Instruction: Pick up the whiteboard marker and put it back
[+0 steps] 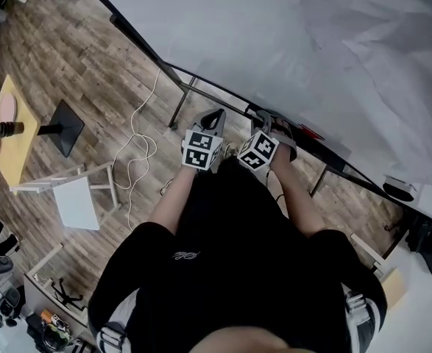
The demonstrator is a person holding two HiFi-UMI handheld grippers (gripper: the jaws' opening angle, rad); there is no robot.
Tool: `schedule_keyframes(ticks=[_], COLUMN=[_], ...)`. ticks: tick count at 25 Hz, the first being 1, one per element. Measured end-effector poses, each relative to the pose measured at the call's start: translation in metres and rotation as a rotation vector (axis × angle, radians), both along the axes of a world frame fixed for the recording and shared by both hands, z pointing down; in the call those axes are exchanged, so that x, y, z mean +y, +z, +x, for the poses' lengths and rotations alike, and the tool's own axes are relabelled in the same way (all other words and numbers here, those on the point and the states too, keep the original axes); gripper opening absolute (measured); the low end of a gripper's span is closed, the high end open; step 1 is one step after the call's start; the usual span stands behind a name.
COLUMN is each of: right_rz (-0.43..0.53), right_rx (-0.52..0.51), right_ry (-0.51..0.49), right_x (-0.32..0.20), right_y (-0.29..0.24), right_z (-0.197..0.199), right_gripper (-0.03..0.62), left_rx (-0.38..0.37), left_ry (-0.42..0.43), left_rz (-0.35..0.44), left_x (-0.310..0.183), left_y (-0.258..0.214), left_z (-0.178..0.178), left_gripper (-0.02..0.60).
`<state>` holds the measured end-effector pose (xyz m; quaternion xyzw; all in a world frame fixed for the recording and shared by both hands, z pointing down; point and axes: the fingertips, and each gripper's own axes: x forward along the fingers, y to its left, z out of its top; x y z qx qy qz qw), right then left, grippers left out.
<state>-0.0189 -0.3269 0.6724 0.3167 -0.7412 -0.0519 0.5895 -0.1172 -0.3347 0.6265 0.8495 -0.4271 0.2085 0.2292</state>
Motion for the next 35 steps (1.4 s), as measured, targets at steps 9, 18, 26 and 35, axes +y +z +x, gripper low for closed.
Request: schedule_keyframes(ticks=[9,18,26,35], right_rz=[0.006,0.095,0.265,0.549], right_rx=[-0.066,-0.314,-0.408,-0.622], right_ry=[0.027,0.206,0.412,0.686], right_x=[-0.006,-0.001,0.011,0.054], right_y=[-0.005,-0.035,-0.090,-0.172], right_z=[0.006,0.006,0.020,0.010], right_gripper=[0.091,0.150,0.105,0.003], left_rx=[-0.014,-0.041,0.021,0.106], left_ry=[-0.022,-0.054,0.067,0.200], left_rz=[-0.011,0.048,0.117,0.293], left_x=[0.017,0.033,0.032,0.038], left_y=[-0.002,-0.026,-0.060,-0.123], left_z=[0.007,0.004,0.017,-0.011], left_gripper=[0.008,0.008,0.008,0.008])
